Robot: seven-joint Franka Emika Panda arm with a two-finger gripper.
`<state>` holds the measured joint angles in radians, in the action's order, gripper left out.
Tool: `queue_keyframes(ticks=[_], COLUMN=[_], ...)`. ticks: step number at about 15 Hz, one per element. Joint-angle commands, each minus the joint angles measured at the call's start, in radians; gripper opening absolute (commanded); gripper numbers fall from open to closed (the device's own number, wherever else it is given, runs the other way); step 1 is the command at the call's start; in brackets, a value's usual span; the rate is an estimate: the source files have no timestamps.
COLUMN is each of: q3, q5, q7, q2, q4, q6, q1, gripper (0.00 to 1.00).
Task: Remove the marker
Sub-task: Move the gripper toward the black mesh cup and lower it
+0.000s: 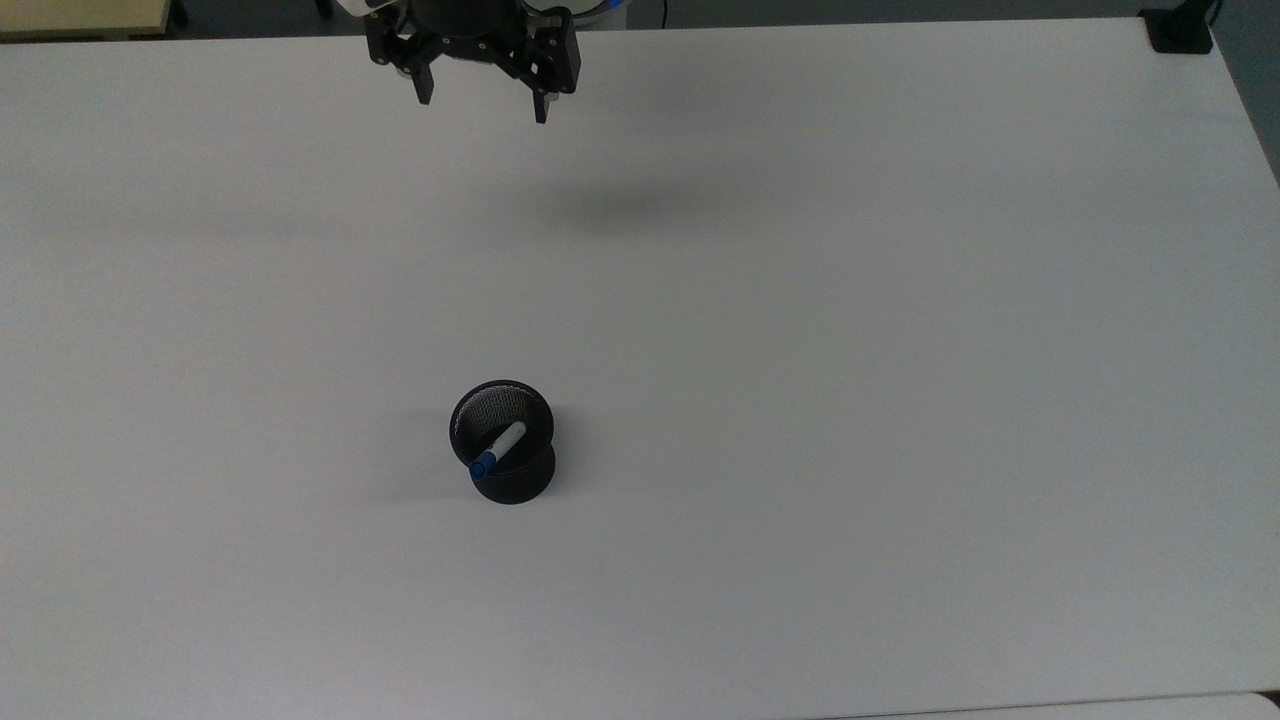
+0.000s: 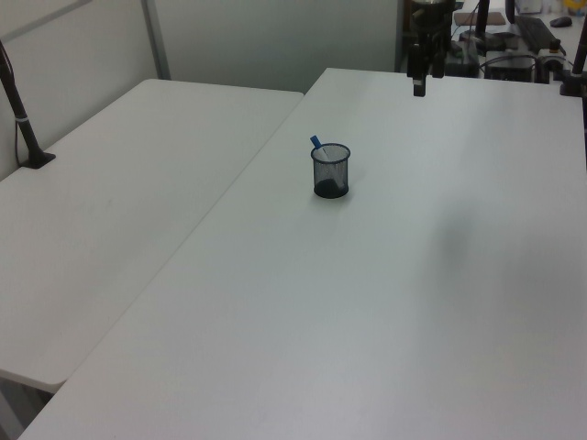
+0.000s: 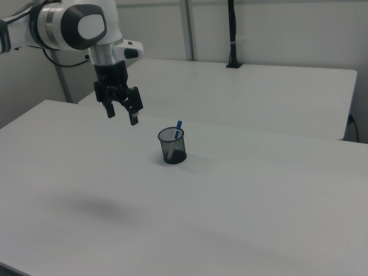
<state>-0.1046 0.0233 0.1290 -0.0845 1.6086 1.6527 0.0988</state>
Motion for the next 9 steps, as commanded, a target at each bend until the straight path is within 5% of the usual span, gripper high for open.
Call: queue_keyframes(ticks=[1, 9], q3=[-0.001, -0.003], q5=[-0.014, -0.016], q7=[-0.070, -0.071], q2=[0.008, 0.008], q4=[0.013, -0.004], q6=[0.007, 0.007], q1=[-0.014, -0.022], gripper=[1.00, 1.00])
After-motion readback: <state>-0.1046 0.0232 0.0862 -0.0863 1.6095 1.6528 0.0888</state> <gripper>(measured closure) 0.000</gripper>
